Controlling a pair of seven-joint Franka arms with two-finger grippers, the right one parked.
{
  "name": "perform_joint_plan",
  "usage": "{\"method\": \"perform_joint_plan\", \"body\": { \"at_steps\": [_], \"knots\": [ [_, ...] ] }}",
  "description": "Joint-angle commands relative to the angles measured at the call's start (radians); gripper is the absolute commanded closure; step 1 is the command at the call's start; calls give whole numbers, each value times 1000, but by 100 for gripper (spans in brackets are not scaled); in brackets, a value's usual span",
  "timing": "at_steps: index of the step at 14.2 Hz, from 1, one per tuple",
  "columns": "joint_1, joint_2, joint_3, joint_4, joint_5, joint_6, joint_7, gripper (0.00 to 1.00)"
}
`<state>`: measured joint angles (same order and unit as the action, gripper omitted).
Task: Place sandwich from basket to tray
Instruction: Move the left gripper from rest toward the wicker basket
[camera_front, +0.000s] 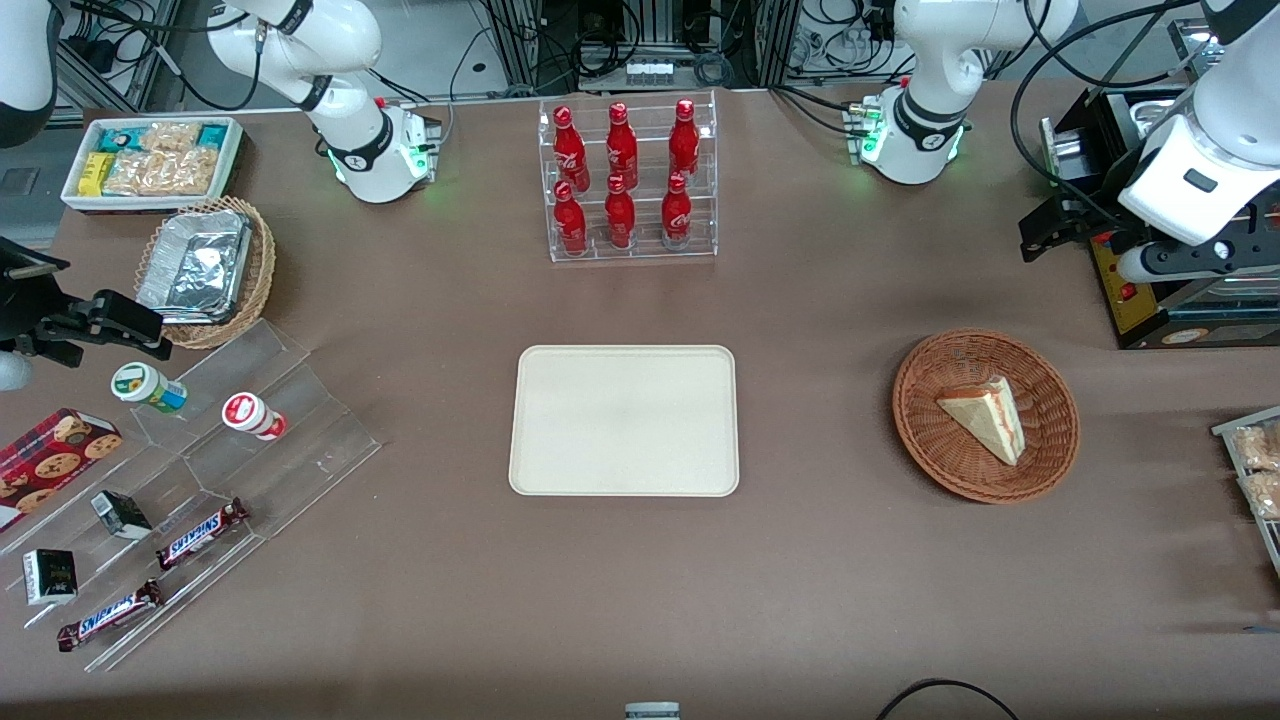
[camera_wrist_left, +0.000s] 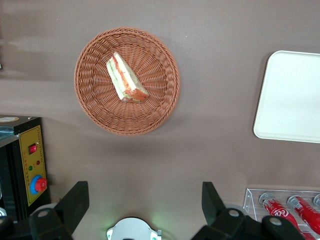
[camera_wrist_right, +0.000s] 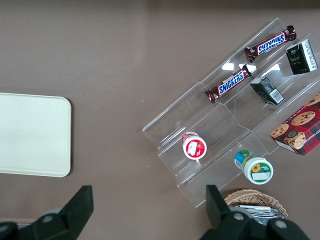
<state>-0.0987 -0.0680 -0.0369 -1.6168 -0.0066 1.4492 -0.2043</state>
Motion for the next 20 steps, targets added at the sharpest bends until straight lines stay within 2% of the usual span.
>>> {"method": "perform_joint_plan", "body": {
  "at_steps": [1, 10, 15, 17, 20],
  "knots": [
    [-7, 8, -1, 26, 19, -24, -14, 0],
    [14, 53, 9, 26, 23, -12, -29, 0],
    [13, 157, 107, -4, 39, 74, -190, 0],
    [8, 191, 108, -47, 68, 158, -301, 0],
    [13, 209, 109, -151, 65, 316, -452, 0]
  ]
}}
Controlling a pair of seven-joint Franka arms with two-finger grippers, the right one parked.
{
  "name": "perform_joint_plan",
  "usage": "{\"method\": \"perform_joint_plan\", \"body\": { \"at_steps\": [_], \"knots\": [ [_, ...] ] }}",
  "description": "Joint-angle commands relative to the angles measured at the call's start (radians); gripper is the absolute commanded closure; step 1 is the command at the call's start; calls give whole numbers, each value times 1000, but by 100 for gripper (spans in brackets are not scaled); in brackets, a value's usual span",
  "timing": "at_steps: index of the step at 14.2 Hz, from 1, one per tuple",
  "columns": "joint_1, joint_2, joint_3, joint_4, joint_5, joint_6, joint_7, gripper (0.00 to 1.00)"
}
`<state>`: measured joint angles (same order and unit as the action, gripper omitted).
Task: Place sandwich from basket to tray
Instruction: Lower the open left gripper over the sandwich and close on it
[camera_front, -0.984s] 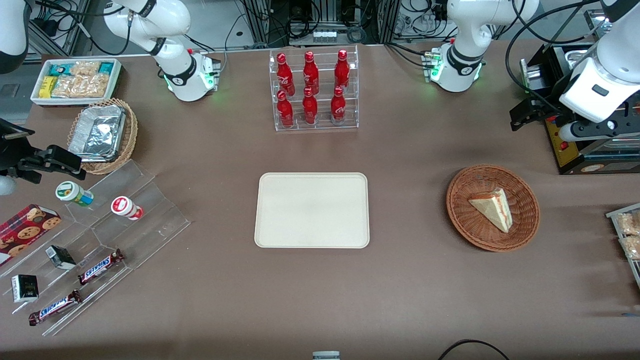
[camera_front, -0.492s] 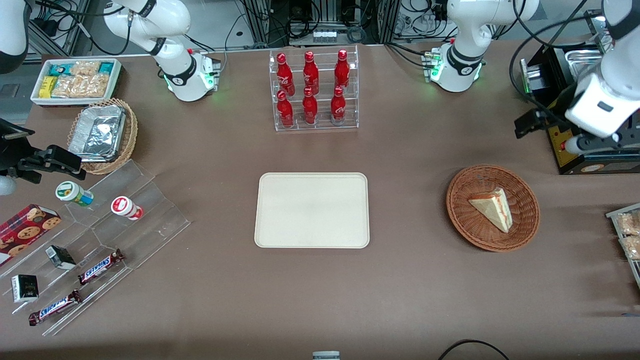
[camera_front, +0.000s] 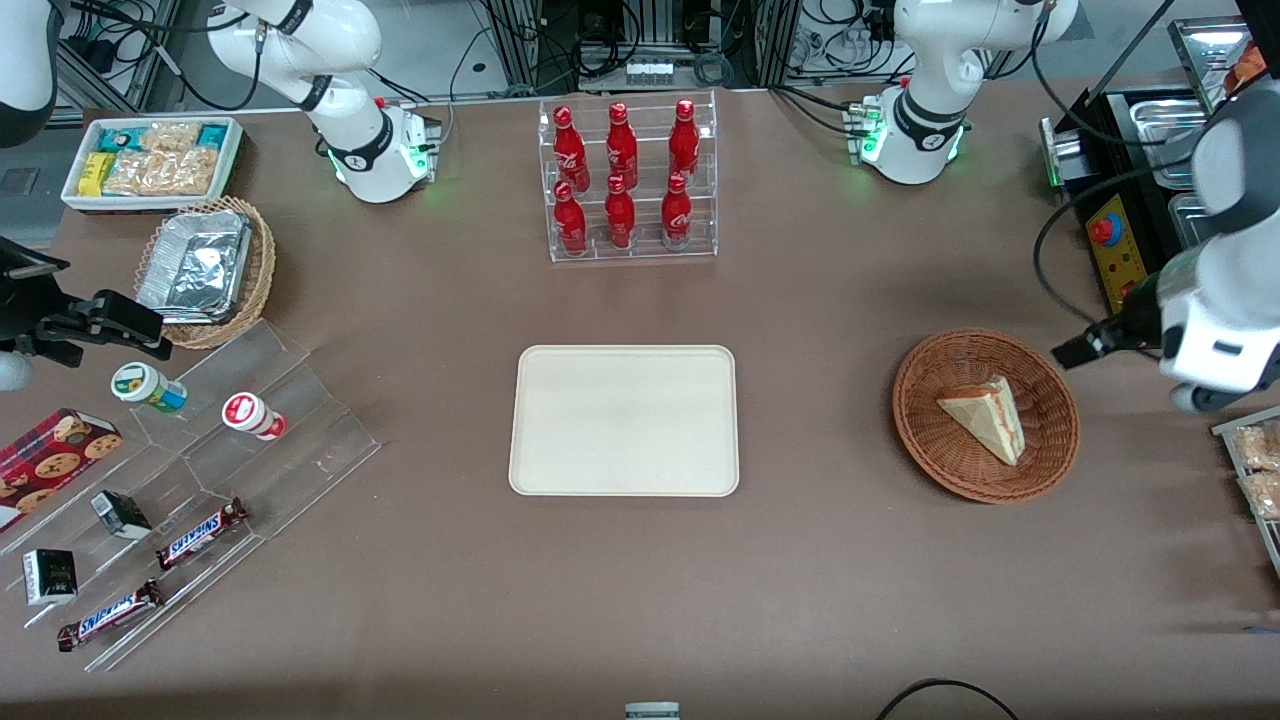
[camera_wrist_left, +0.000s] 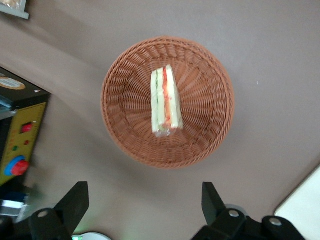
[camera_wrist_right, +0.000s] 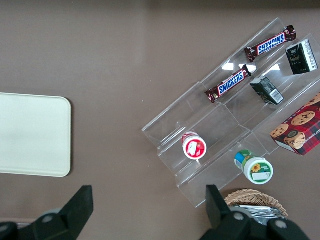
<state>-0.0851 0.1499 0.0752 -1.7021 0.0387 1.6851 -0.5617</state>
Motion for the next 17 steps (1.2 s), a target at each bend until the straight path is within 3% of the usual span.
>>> {"method": "perform_joint_plan", "body": {
  "at_steps": [1, 5, 9, 17],
  "knots": [
    [-1, 12, -3, -97, 20, 144, -166, 0],
    [1, 68, -3, -213, 20, 330, -348, 0],
    [-1, 79, 9, -373, 24, 530, -334, 0],
    [-1, 169, 8, -450, 82, 669, -336, 0]
  ]
}}
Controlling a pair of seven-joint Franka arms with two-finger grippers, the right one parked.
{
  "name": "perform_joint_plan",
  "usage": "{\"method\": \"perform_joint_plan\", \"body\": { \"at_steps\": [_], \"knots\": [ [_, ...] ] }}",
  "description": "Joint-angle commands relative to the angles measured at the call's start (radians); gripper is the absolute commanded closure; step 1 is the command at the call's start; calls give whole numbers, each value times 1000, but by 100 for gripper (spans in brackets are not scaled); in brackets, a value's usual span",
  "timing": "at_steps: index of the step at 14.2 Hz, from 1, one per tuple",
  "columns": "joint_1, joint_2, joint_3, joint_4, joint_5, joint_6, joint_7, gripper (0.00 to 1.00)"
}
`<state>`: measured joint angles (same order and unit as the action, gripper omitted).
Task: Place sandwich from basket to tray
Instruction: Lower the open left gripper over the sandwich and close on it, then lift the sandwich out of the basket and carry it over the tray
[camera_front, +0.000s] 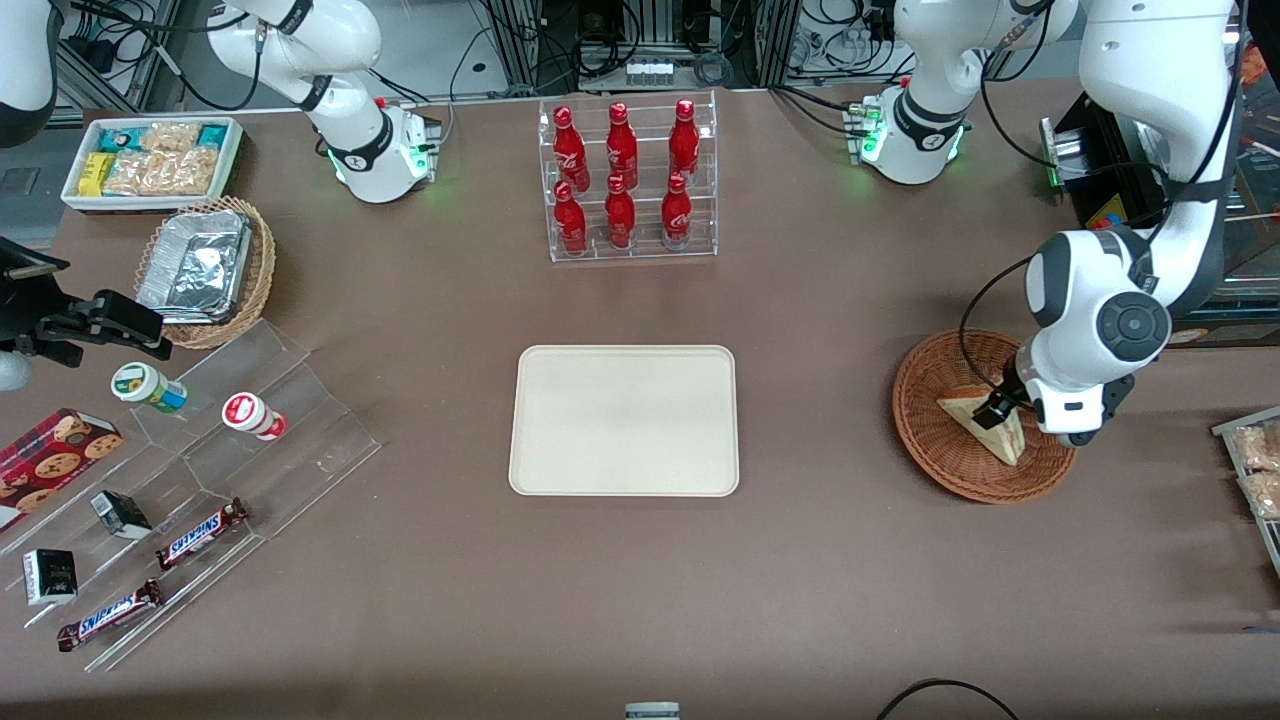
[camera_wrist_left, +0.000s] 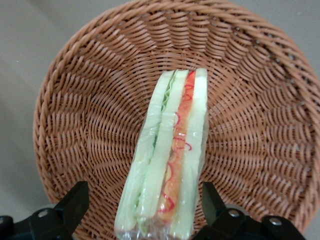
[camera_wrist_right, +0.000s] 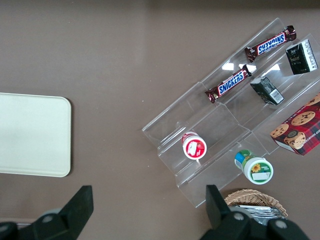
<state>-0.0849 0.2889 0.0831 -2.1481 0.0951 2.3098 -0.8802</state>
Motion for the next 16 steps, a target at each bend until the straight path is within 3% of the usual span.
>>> {"method": "perform_joint_plan", "body": {
  "at_steps": [1, 6, 7, 12, 16],
  "knots": [
    [-1, 47, 0, -4, 25, 68, -17, 1],
    [-3, 58, 0, 20, 20, 74, -16, 50],
    [-9, 49, 0, 30, 21, 51, -14, 56],
    [-73, 9, -20, 247, 21, -307, 157, 65],
    [-199, 27, -26, 332, -3, -317, 201, 68]
  ]
}}
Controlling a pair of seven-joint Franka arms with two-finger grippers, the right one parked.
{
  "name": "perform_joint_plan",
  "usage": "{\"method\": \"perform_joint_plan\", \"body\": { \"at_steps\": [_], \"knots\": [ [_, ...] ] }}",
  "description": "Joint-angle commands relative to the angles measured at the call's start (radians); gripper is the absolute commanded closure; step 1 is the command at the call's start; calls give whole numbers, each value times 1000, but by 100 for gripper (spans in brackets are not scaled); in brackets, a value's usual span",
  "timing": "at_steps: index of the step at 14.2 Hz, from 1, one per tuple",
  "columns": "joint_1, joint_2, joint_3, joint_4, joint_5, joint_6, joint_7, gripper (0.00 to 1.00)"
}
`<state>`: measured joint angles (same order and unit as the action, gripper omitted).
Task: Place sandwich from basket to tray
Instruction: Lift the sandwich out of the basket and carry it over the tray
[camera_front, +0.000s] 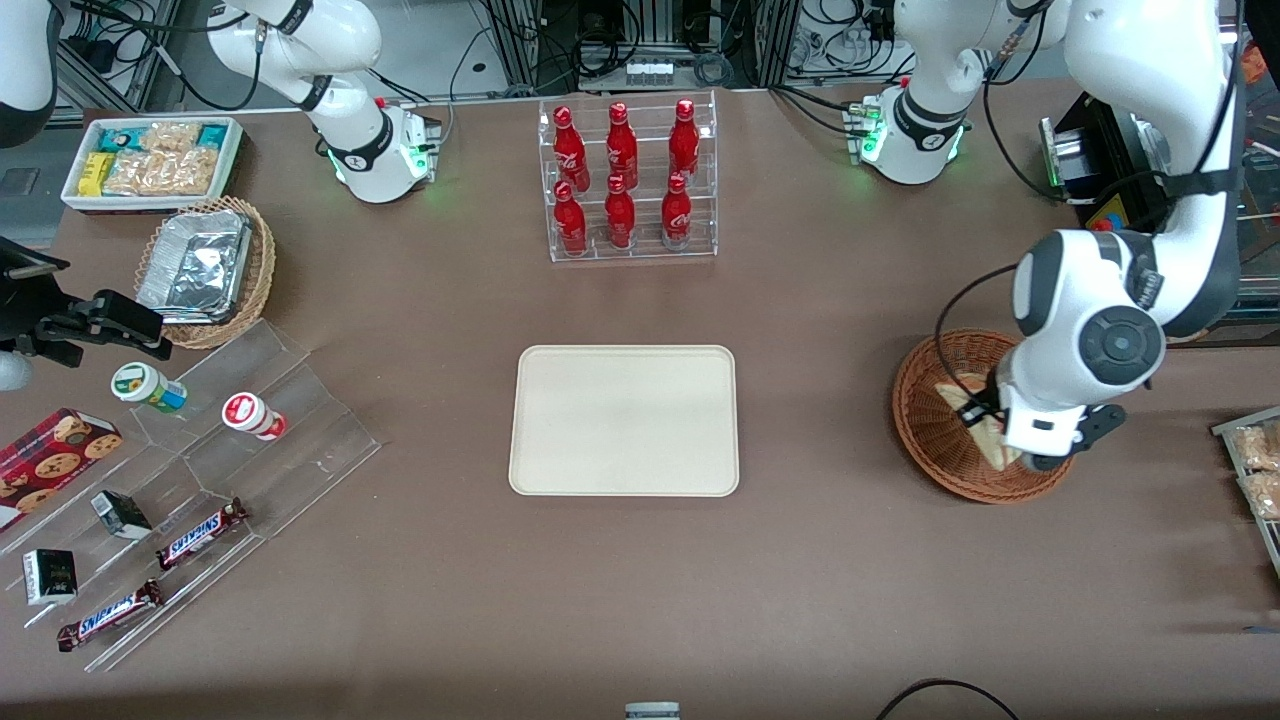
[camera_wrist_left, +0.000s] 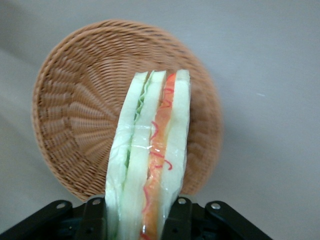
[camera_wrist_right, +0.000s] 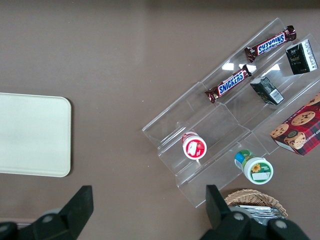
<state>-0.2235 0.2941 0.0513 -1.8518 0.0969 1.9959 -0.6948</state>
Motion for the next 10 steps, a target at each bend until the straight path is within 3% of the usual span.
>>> {"method": "perform_joint_plan", "body": {
  "at_steps": [1, 3, 10],
  "knots": [
    [-92, 28, 2, 51, -32, 1, 9, 69],
    [-135, 43, -2, 89, -77, -3, 24, 70],
    [-361, 261, -7, 304, -86, 10, 127, 70]
  ]
}}
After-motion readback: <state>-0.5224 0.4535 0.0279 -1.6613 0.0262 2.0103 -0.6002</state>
